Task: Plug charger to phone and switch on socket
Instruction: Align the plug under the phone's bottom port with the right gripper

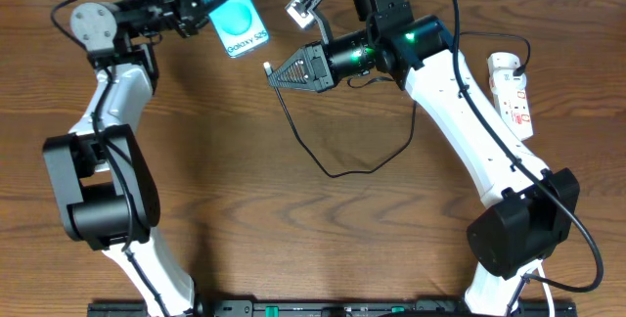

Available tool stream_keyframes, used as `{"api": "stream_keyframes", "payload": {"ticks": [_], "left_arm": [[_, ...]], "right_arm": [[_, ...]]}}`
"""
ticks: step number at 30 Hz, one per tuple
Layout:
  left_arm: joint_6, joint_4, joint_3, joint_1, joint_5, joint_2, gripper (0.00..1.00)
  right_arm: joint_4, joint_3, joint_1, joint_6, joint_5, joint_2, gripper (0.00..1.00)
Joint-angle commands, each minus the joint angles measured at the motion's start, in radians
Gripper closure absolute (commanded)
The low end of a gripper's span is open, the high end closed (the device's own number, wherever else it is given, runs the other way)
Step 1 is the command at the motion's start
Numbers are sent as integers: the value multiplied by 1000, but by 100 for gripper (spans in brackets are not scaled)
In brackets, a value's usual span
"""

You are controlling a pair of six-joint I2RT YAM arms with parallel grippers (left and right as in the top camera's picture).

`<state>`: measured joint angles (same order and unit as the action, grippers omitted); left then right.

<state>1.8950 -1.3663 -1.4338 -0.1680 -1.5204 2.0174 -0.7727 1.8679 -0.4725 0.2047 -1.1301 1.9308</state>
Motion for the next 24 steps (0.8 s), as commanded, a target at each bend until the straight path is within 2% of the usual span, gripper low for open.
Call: {"api": "stream_keyframes", "payload": {"ticks": [1, 24], "left_arm": [[22, -14, -23, 11, 24, -39, 93], [56, -62, -23, 19, 27, -52, 93]], "right_arm": [[3, 1, 15, 0, -34, 5, 99], [40, 1, 16, 0, -58, 51, 99]]}}
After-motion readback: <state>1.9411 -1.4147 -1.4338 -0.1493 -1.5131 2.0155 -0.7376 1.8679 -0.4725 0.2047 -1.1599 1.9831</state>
